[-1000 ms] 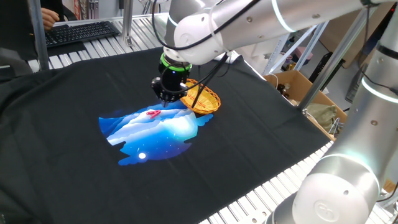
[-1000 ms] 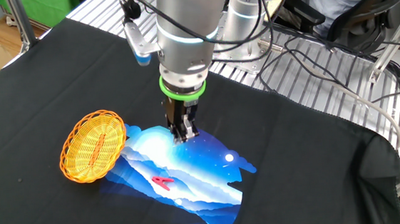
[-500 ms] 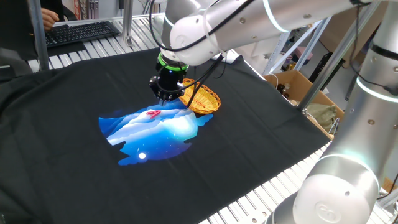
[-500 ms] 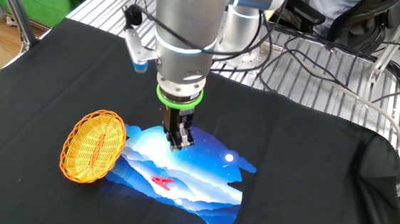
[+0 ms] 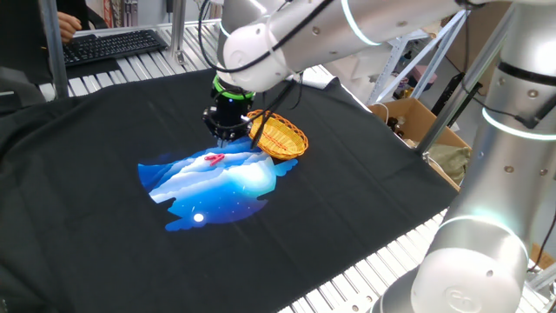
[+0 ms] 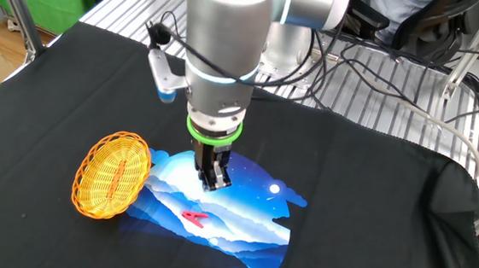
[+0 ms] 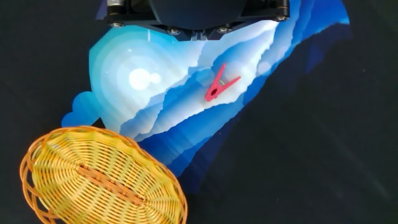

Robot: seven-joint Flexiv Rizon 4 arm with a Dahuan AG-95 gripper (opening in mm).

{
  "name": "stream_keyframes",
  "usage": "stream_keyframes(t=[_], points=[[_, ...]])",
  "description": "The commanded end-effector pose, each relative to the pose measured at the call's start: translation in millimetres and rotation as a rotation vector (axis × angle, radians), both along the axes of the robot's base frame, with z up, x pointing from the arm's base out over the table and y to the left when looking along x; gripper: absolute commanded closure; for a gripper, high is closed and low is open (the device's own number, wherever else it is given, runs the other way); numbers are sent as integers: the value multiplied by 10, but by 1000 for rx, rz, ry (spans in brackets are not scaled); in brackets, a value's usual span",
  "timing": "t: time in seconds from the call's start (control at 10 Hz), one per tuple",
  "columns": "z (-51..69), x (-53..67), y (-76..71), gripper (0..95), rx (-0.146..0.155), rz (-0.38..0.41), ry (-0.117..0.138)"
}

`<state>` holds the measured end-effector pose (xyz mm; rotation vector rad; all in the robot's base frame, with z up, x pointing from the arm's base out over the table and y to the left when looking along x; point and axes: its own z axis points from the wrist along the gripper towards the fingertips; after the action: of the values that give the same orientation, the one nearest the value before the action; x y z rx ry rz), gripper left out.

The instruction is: Use a clamp

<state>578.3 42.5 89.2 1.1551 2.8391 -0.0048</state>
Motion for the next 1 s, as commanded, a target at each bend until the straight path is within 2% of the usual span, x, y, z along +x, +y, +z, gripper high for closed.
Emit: stream_keyframes(t=[0.1, 0.6, 1.0], points=[[-29, 29, 13, 950, -9, 5, -4], [-122, 157, 53, 950, -25, 16, -4], [-115, 164, 54, 950, -23, 11, -1]])
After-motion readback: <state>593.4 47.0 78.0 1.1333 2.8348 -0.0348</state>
